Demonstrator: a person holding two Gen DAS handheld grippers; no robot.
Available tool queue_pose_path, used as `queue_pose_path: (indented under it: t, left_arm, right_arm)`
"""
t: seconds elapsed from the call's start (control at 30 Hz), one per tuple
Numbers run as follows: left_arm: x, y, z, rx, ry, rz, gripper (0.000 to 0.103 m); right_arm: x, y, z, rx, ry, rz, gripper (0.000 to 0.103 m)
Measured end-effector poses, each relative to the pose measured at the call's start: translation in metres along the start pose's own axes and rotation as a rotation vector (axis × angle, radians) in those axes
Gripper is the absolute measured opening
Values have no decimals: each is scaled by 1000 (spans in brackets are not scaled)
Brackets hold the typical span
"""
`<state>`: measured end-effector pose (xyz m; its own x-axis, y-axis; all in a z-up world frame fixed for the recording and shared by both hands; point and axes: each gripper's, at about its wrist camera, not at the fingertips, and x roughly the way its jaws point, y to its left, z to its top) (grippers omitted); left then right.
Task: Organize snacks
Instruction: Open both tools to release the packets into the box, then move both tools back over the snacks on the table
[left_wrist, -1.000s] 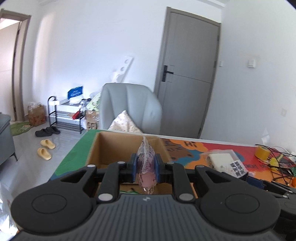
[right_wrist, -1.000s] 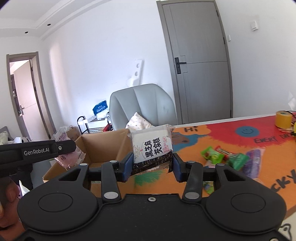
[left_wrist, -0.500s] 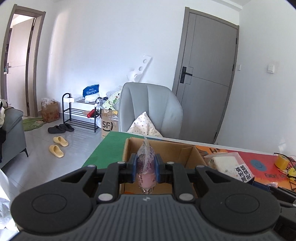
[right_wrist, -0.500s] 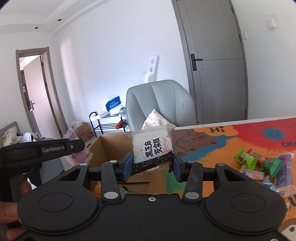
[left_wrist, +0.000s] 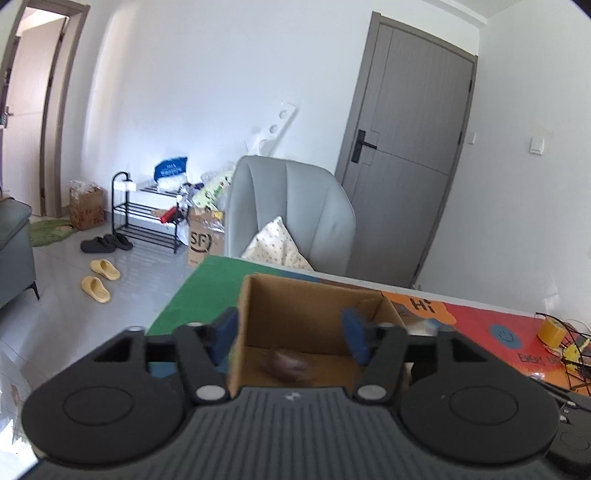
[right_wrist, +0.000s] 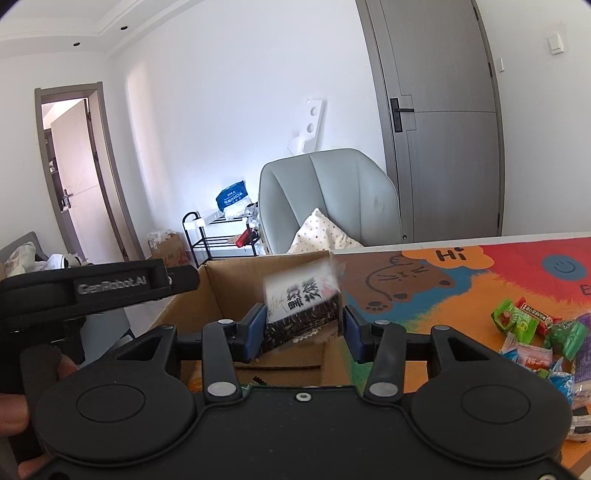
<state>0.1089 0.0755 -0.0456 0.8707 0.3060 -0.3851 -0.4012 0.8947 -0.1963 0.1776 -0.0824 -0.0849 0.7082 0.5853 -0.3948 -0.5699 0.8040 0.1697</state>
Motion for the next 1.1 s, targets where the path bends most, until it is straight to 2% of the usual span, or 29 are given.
queue_pose_path:
  t: [0.07,0.13,0.23,0.4,0.63,0.97,1.1]
  left_arm:
    - [-8,2,0,-4,-34,19,83]
    - [-13,1,-2,-3,-43,25,86]
    - [-15,0,-7,-10,-36,47,87]
    - [-20,-8,-14,-2,-31,16,88]
    - [-30,-30,-24,45,-23,-40,88]
    - [-35,-66,-43,87,39,-172,85]
    - [-40,-82,-49,119,36,-193,83]
  right_arm:
    - [-4,2,1,-5,-7,-2,50]
    - [-8,-1,1,-6,-14,-3,61]
    - [-18,-5,0,6,-27,-23,76]
    - [-38,-22,-6,43,-60,-56,101]
    - [-60,-46,-20,66,-66,-170,103]
    - [-91,-84,-36,101,-60,-240,103]
    - [-103,-101,-42,117,-44,-276,103]
